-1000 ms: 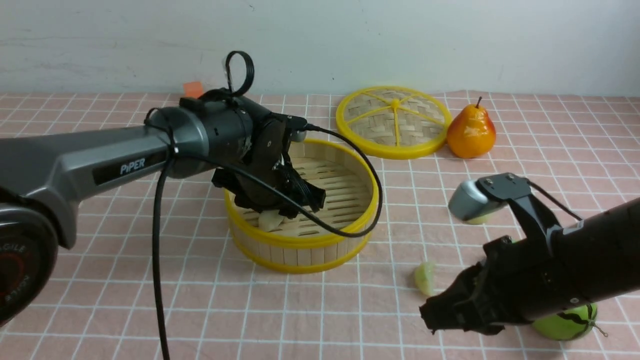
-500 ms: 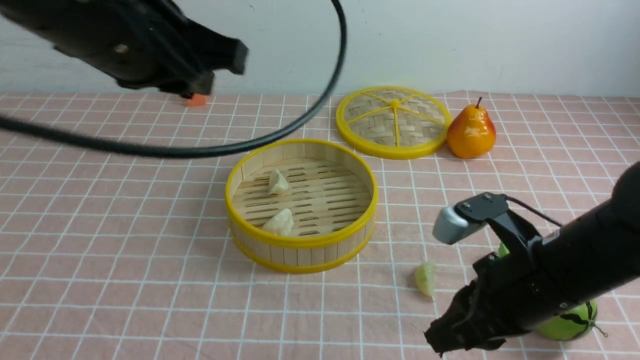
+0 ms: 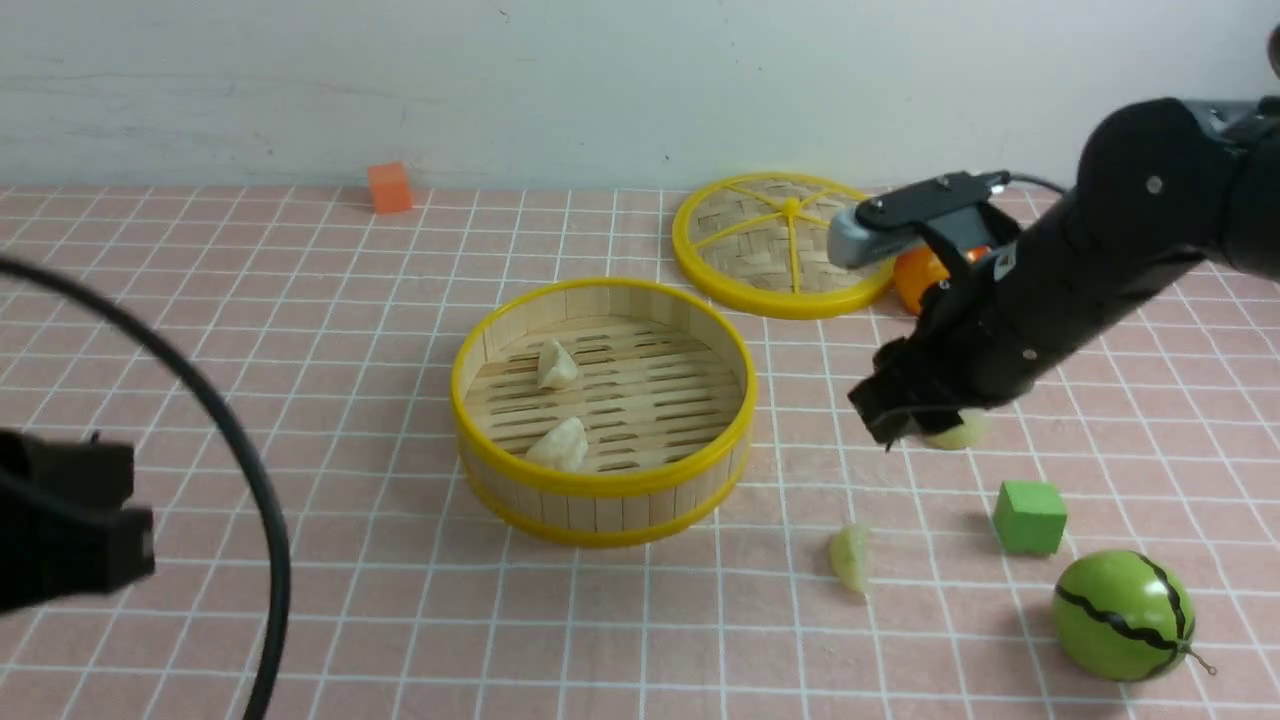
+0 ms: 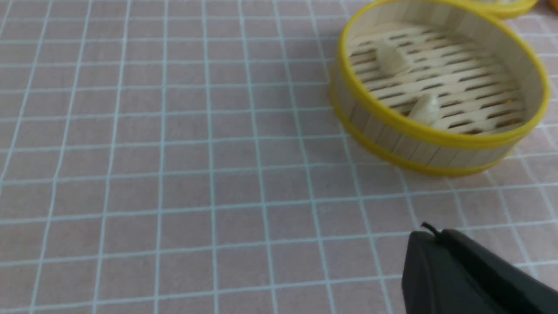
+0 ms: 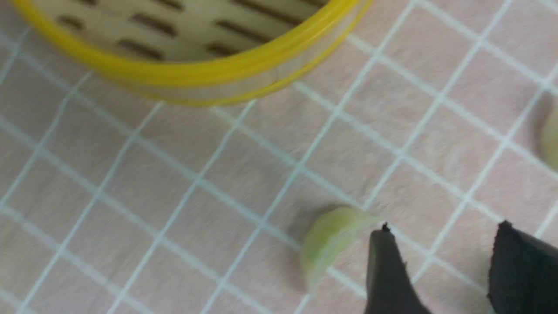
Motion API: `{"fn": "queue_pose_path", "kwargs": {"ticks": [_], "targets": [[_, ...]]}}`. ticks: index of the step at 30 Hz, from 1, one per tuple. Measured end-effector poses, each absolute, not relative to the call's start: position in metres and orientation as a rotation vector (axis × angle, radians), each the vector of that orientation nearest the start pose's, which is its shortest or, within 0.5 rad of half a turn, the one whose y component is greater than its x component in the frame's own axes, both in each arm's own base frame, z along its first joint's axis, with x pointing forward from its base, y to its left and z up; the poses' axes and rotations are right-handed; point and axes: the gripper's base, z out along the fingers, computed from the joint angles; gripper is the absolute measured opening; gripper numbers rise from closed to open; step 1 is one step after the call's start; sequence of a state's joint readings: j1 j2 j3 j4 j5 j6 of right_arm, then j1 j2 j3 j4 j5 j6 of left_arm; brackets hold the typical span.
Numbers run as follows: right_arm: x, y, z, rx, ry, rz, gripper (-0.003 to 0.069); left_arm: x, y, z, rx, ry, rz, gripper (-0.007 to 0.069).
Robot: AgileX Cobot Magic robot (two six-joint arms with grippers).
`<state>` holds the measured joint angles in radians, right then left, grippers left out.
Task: Put the dumplings into the steamer on the table with the pink tablecloth.
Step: 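Reach for and grasp a dumpling lying on the table beside the steamer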
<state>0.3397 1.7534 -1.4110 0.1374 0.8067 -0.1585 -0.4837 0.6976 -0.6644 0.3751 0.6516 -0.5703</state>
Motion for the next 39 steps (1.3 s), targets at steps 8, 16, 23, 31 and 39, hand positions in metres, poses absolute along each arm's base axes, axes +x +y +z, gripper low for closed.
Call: {"fn": "queue_pose_path", "kwargs": {"ticks": [8, 16, 23, 31, 39], "targets": [[0.414, 0.120, 0.255, -0.302, 2.615, 0.158, 0.0449, 0.121, -0.043, 0.285, 0.166, 2.020, -0.225, -0.0014], [0.449, 0.110, 0.220, -0.281, 2.664, 0.085, 0.0453, 0.122, -0.048, 0.289, 0.148, 1.957, -0.307, -0.0014], [0.459, 0.096, 0.196, -0.477, 2.687, -0.144, 0.0449, 0.123, -0.047, 0.289, 0.156, 1.955, -0.299, -0.0014], [0.457, 0.105, 0.164, -0.631, 2.782, -0.008, 0.0327, 0.123, -0.047, 0.289, 0.159, 1.953, -0.296, -0.0014], [0.455, 0.105, 0.168, -0.678, 2.797, 0.021, 0.0204, 0.123, -0.047, 0.289, 0.159, 1.953, -0.296, -0.0014]]}}
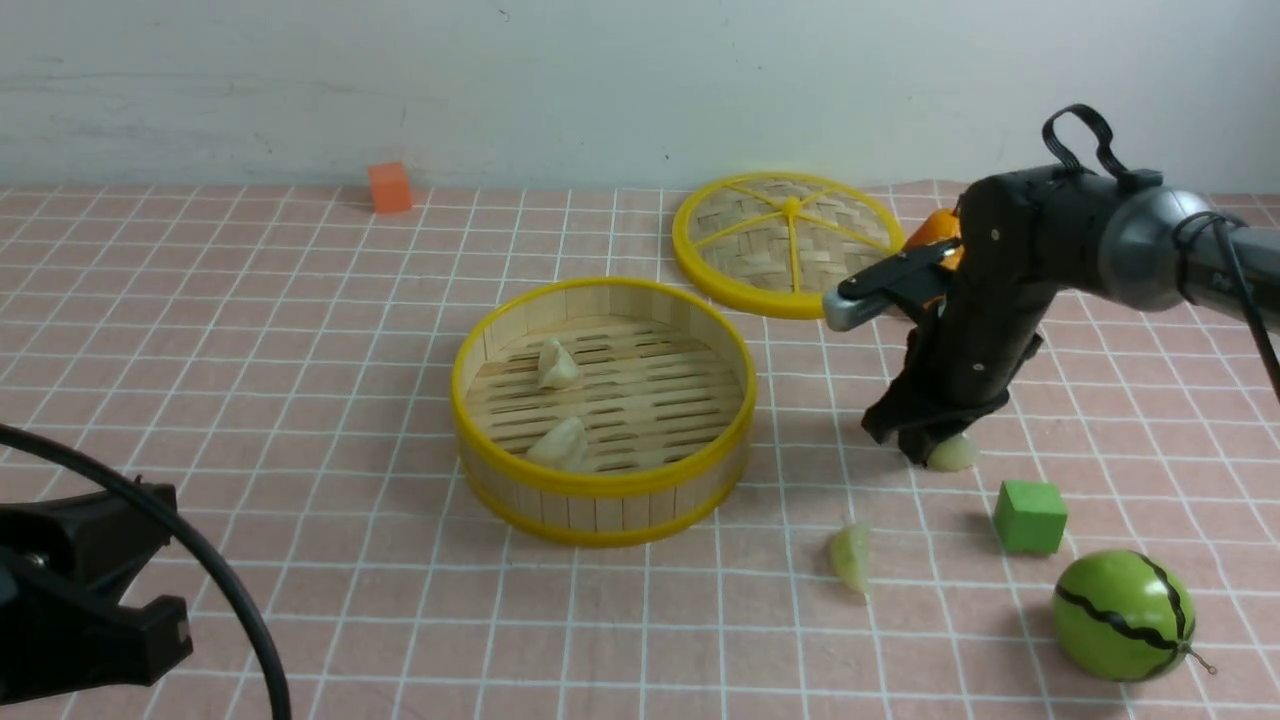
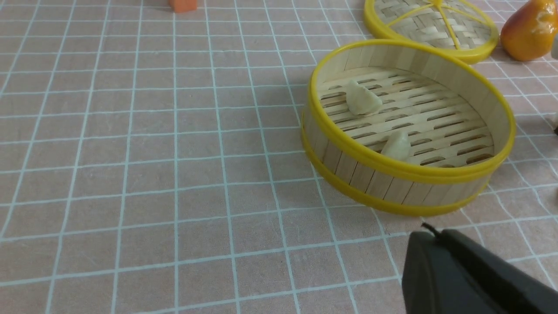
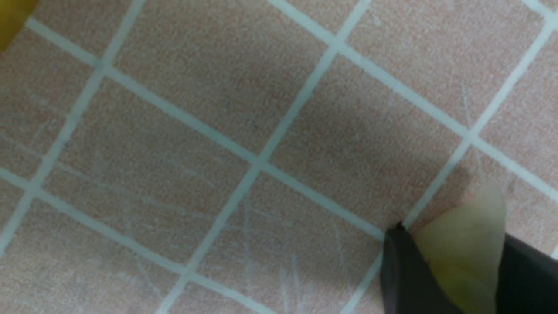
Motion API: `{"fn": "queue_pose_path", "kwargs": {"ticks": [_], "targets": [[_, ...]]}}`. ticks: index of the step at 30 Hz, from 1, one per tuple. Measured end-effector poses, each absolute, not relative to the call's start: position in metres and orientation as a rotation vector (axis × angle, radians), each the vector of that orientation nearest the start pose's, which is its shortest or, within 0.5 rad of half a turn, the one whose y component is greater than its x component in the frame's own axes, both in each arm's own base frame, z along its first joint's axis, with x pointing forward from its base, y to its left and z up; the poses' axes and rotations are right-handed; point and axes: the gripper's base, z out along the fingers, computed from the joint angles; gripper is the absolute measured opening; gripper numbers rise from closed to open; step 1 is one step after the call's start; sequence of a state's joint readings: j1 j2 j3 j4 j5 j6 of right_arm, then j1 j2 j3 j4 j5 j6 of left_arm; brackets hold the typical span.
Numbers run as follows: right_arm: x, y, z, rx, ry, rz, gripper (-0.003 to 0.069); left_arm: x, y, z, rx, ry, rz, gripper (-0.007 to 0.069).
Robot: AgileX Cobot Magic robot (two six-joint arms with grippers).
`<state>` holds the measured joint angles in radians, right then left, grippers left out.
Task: Put the dumplings into the steamer on the table with the pink tablecloth.
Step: 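Reach for and grasp a dumpling lying on the table beside the steamer, then place the dumpling in the bamboo steamer basket with the right gripper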
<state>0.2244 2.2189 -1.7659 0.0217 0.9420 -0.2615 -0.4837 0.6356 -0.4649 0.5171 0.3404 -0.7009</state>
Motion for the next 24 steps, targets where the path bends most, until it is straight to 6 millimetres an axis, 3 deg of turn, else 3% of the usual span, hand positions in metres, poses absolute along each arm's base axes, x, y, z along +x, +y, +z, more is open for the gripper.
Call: {"fn": "queue_pose_path", "kwargs": {"ticks": [4, 5, 8, 11, 14, 16, 20, 23, 24], "targets": [[0.454, 0.114, 0.203, -0.665, 2.767, 0.079, 0.0204, 0.123, -0.048, 0.289, 0.160, 1.951, -0.297, -0.0014], [0.456, 0.122, 0.223, -0.646, 2.708, 0.132, 0.0204, 0.123, -0.048, 0.290, 0.161, 1.947, -0.300, -0.0014], [0.459, 0.156, 0.276, -0.618, 2.491, 0.328, 0.0204, 0.123, -0.049, 0.290, 0.166, 1.936, -0.309, -0.0014], [0.458, 0.195, 0.297, -0.619, 2.300, 0.505, 0.0204, 0.123, -0.049, 0.290, 0.169, 1.932, -0.310, -0.0013], [0.461, 0.219, 0.288, -0.616, 2.227, 0.576, 0.0204, 0.123, -0.049, 0.291, 0.175, 1.929, -0.303, -0.0013], [0.470, 0.241, 0.256, -0.612, 2.202, 0.596, 0.0204, 0.123, -0.049, 0.291, 0.178, 1.928, -0.300, -0.0012], [0.481, 0.250, 0.202, -0.608, 2.254, 0.563, 0.0204, 0.123, -0.048, 0.290, 0.180, 1.932, -0.293, -0.0012], [0.482, 0.248, 0.194, -0.592, 2.291, 0.571, 0.0221, 0.123, -0.048, 0.290, 0.179, 1.933, -0.292, -0.0012], [0.482, 0.246, 0.195, -0.569, 2.305, 0.583, 0.0262, 0.123, -0.048, 0.290, 0.179, 1.933, -0.292, -0.0012]]}}
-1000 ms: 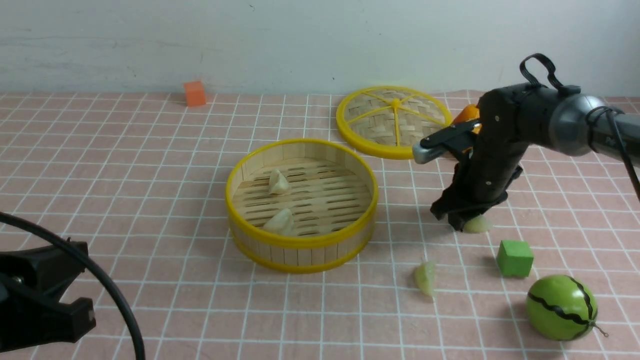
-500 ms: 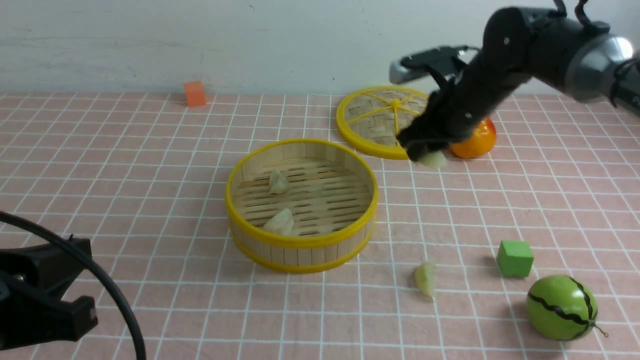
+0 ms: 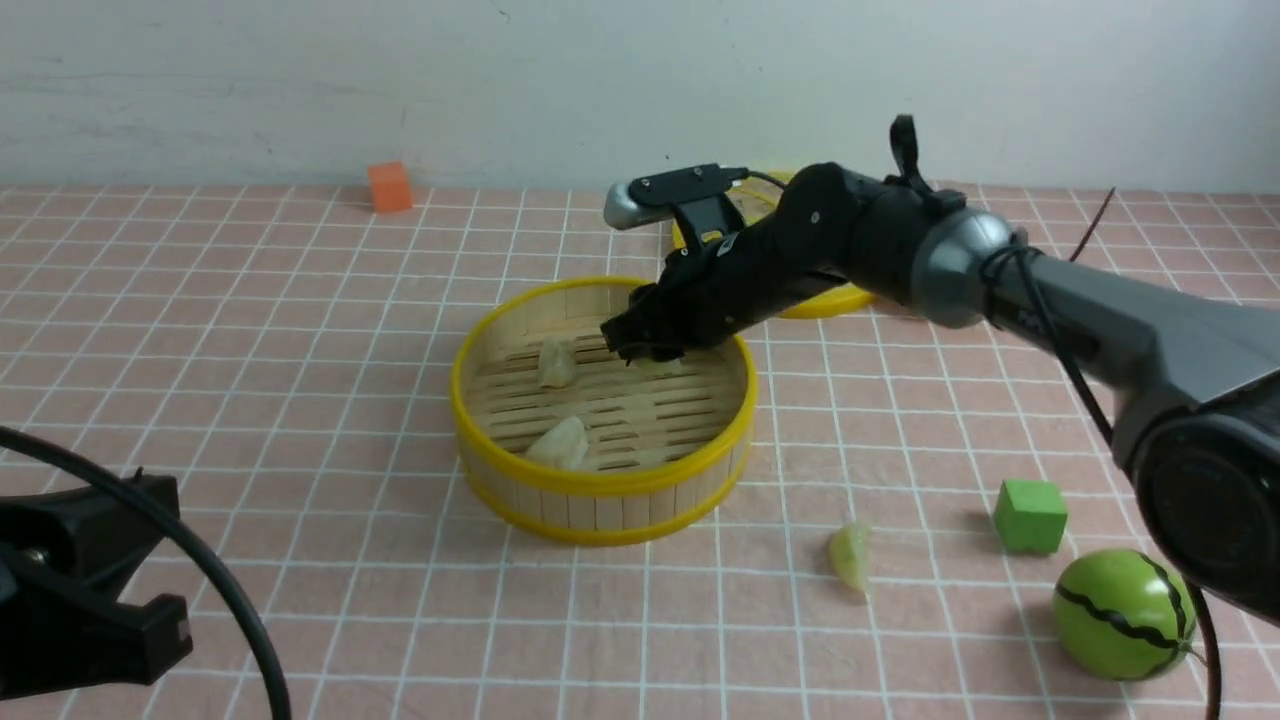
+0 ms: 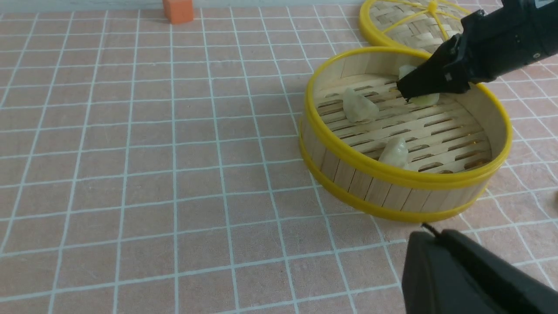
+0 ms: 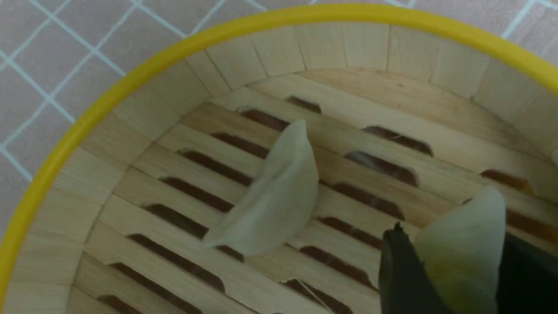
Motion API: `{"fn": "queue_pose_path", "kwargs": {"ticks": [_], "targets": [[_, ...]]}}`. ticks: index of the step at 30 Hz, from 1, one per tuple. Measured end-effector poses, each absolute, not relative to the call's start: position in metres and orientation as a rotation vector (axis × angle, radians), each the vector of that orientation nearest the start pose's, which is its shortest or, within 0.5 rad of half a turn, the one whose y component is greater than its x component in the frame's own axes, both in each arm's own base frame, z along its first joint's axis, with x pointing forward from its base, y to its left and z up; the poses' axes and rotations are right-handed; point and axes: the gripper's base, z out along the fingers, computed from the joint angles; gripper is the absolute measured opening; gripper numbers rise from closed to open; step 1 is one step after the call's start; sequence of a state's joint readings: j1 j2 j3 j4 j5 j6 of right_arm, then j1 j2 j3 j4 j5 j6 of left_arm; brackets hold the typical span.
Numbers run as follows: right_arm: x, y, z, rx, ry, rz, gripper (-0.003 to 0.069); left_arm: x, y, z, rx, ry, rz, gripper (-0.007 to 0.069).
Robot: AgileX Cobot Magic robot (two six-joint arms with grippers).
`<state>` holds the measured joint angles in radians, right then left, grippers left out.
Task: Put the dumplings into the steamer on the table with the pink tablecloth.
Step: 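Place the dumpling in the bamboo steamer basket with the right gripper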
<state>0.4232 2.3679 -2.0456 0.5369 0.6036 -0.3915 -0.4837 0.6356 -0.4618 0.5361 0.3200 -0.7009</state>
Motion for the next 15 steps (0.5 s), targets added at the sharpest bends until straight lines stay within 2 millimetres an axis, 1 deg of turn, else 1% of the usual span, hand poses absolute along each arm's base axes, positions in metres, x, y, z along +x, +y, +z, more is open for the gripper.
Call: {"fn": "queue_pose_path", "kwargs": {"ticks": [3, 6, 7, 8, 9, 10, 11, 12, 14, 15], "targets": [[0.481, 0.245, 0.198, -0.558, 2.319, 0.598, 0.0386, 0.123, -0.048, 0.290, 0.179, 1.933, -0.292, -0.0008], [0.475, 0.245, 0.205, -0.595, 2.353, 0.619, 0.0504, 0.123, -0.048, 0.290, 0.180, 1.933, -0.290, -0.0006], [0.473, 0.245, 0.212, -0.612, 2.355, 0.624, 0.0534, 0.123, -0.048, 0.290, 0.179, 1.935, -0.289, -0.0005], [0.472, 0.245, 0.213, -0.612, 2.352, 0.624, 0.0534, 0.123, -0.048, 0.290, 0.179, 1.936, -0.288, -0.0004], [0.470, 0.244, 0.221, -0.630, 2.350, 0.623, 0.0559, 0.123, -0.048, 0.289, 0.178, 1.938, -0.286, -0.0003], [0.464, 0.242, 0.244, -0.669, 2.331, 0.617, 0.0584, 0.123, -0.047, 0.289, 0.175, 1.946, -0.281, -0.0004], [0.460, 0.239, 0.261, -0.693, 2.315, 0.607, 0.0589, 0.123, -0.047, 0.288, 0.171, 1.951, -0.280, -0.0004], [0.455, 0.237, 0.276, -0.714, 2.302, 0.596, 0.0589, 0.123, -0.047, 0.288, 0.165, 1.955, -0.284, -0.0003], [0.442, 0.226, 0.313, -0.738, 2.287, 0.560, 0.0580, 0.122, -0.047, 0.288, 0.156, 1.962, -0.292, -0.0002], [0.440, 0.224, 0.320, -0.731, 2.283, 0.550, 0.0577, 0.122, -0.047, 0.288, 0.154, 1.963, -0.294, -0.0002]]}}
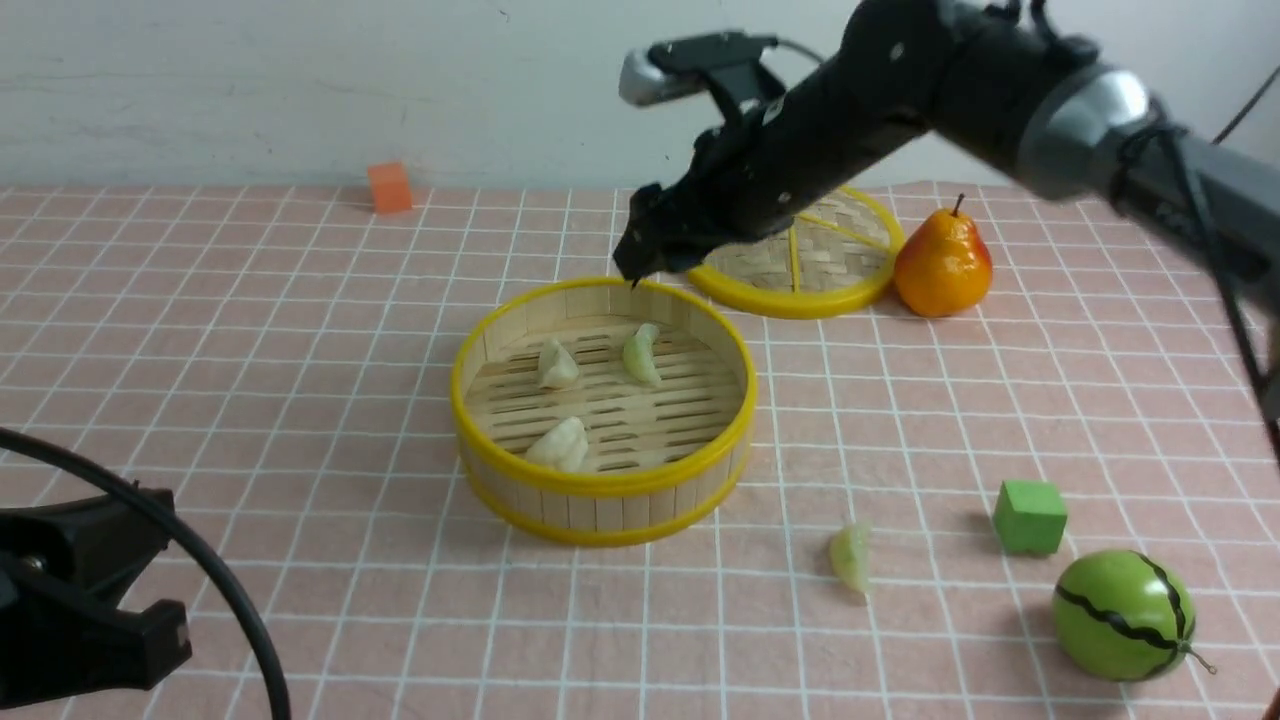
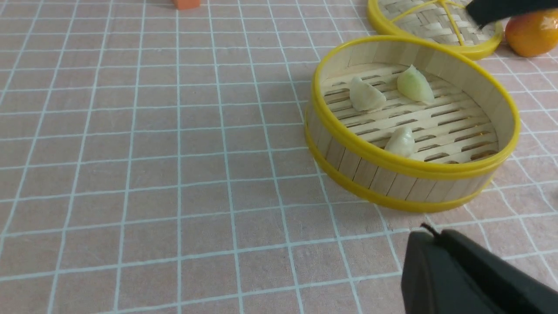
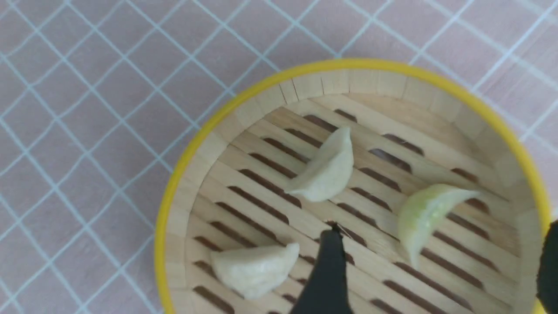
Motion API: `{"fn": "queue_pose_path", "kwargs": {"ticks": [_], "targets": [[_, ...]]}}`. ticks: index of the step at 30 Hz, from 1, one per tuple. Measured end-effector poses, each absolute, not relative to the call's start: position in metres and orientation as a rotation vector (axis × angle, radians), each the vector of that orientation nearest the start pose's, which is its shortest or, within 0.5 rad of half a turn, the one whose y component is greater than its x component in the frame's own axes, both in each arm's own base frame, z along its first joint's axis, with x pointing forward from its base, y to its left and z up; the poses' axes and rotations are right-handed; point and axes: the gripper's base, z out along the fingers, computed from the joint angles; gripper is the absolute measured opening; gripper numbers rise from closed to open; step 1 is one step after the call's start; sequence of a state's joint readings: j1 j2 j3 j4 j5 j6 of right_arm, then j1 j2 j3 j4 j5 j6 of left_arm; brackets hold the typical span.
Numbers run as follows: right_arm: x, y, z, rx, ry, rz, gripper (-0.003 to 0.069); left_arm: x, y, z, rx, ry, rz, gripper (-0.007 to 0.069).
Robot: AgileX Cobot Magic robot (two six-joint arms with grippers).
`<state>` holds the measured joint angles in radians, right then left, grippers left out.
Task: Put the dumplings into the steamer on the table with the pink tablecloth.
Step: 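Place the dumpling in the bamboo steamer basket with the right gripper, then reach for and grasp a dumpling lying on the table beside the steamer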
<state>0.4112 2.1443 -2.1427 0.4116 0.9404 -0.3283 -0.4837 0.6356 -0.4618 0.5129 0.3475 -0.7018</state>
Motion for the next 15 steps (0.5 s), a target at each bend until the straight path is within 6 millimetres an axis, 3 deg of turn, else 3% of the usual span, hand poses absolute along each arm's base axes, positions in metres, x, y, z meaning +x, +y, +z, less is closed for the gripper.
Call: {"fn": "queue_pose_path", "kwargs": {"ticks": [1, 2, 3, 6, 8, 9, 12, 15], "targets": [[0.427, 0.214, 0.342, -0.713, 2.316, 0.516, 0.0562, 0.122, -0.047, 0.287, 0.150, 1.965, -0.298, 0.0000], [0.427, 0.214, 0.342, -0.708, 2.329, 0.521, 0.0560, 0.122, -0.047, 0.287, 0.149, 1.966, -0.299, 0.0000], [0.415, 0.203, 0.354, -0.671, 2.408, 0.483, 0.0545, 0.122, -0.047, 0.287, 0.147, 1.967, -0.302, 0.0001], [0.408, 0.193, 0.349, -0.652, 2.517, 0.394, 0.0524, 0.122, -0.048, 0.288, 0.147, 1.960, -0.309, 0.0002], [0.406, 0.187, 0.317, -0.663, 2.644, 0.321, 0.0507, 0.123, -0.049, 0.289, 0.150, 1.944, -0.327, 0.0004], [0.403, 0.185, 0.286, -0.679, 2.747, 0.288, 0.0502, 0.123, -0.050, 0.290, 0.143, 1.938, -0.346, 0.0004], [0.387, 0.176, 0.220, -0.700, 2.982, 0.233, 0.0496, 0.122, -0.051, 0.290, 0.109, 1.946, -0.386, 0.0007], [0.374, 0.171, 0.190, -0.680, 3.070, 0.221, 0.0495, 0.122, -0.051, 0.289, 0.090, 1.951, -0.408, 0.0011]]}}
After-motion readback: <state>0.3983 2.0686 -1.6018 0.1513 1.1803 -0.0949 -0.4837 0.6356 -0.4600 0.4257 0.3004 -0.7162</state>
